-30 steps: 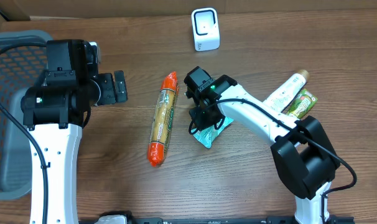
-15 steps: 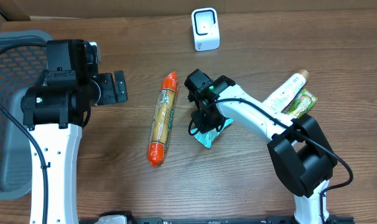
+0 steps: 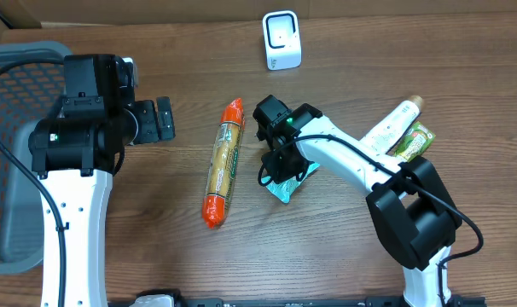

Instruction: Scan the item barcode

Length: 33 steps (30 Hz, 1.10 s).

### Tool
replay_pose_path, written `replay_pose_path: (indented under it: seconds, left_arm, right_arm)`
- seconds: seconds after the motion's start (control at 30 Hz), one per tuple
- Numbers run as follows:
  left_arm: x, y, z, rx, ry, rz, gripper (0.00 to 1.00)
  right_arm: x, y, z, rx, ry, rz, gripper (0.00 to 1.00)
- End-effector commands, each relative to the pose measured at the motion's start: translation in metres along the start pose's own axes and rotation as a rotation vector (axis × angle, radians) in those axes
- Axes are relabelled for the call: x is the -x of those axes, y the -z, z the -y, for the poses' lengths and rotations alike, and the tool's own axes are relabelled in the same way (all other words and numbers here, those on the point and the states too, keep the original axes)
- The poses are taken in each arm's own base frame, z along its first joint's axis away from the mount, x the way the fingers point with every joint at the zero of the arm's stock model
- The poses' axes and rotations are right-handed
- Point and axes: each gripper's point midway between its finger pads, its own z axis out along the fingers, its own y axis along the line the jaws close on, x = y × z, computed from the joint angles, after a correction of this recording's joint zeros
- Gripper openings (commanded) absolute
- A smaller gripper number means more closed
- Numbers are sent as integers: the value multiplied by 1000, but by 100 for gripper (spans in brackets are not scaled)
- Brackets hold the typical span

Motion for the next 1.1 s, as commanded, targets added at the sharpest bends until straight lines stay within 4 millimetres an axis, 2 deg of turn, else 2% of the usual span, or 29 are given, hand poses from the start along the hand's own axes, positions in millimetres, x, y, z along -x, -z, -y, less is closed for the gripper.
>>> replay_pose_path:
  seconds: [0.0, 0.33, 0.7, 1.07]
  left_arm:
    - [6, 3, 0, 3, -27, 19, 100]
    - [6, 3, 0, 3, -27, 19, 100]
    - [6, 3, 0, 3, -27, 19, 100]
    - [6, 3, 0, 3, -27, 19, 100]
  right_arm:
    - [-6, -14, -1, 5, 43, -32, 4]
    - [-24, -35, 4, 6, 96, -68, 6]
    - [-25, -36, 4, 4, 115, -71, 8]
    - [-24, -35, 17, -72, 119, -66, 34]
